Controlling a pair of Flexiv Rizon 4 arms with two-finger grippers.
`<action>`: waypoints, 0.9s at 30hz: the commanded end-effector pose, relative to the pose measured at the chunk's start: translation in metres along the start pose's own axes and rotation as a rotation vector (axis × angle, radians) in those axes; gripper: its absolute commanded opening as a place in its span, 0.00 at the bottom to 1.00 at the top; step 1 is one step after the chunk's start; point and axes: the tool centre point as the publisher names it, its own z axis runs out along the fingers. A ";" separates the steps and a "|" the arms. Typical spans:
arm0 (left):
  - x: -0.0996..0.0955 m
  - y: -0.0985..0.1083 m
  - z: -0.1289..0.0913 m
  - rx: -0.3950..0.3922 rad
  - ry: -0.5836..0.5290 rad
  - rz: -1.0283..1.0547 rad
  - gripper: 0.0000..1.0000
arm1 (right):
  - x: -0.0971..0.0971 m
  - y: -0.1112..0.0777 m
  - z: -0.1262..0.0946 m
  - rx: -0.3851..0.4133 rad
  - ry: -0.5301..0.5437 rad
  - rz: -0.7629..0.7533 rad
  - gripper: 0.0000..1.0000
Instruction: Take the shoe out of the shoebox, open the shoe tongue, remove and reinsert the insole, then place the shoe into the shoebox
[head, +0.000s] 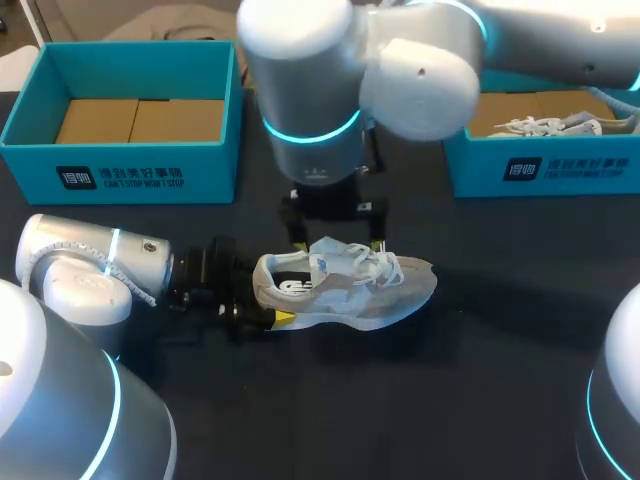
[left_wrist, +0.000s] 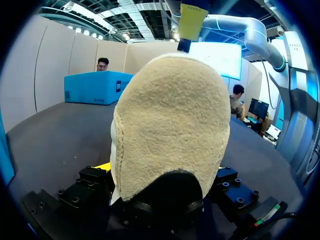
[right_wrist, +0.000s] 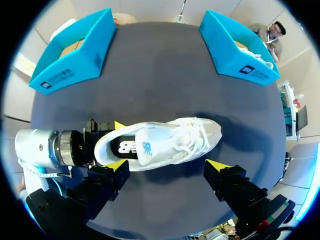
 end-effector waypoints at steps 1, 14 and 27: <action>0.000 0.003 0.003 -0.004 -0.002 -0.001 0.00 | 0.019 -0.003 0.011 0.026 -0.093 0.012 1.00; 0.000 0.003 0.003 -0.004 -0.002 -0.001 0.00 | 0.032 -0.009 0.044 0.044 -0.139 0.007 1.00; 0.000 0.003 0.003 -0.004 -0.002 -0.001 0.00 | 0.026 -0.001 0.069 0.028 -0.255 -0.033 1.00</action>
